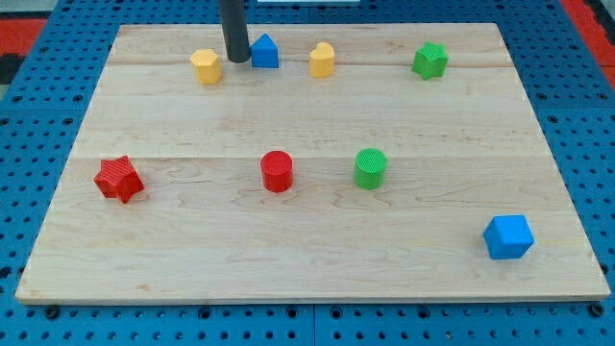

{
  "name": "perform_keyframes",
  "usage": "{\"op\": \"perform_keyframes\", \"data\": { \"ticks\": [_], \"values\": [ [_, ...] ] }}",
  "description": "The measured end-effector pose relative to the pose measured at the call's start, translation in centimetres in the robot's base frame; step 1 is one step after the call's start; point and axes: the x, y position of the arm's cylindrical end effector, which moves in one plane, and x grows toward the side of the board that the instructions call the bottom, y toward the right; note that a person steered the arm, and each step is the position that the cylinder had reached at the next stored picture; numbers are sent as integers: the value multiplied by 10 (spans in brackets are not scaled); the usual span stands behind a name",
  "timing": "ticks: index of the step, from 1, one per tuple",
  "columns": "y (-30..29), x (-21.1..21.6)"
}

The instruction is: Move the arm to the bottom right corner

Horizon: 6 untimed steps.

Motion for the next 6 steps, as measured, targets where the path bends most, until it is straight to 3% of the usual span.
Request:
{"op": "perform_keyframes", "data": {
  "ticks": [1, 2, 3, 4, 5, 6],
  "values": [
    [49, -3],
    [42, 17],
    [66, 116],
    [169, 158],
    [238, 153],
    [315, 201]
  ]
}}
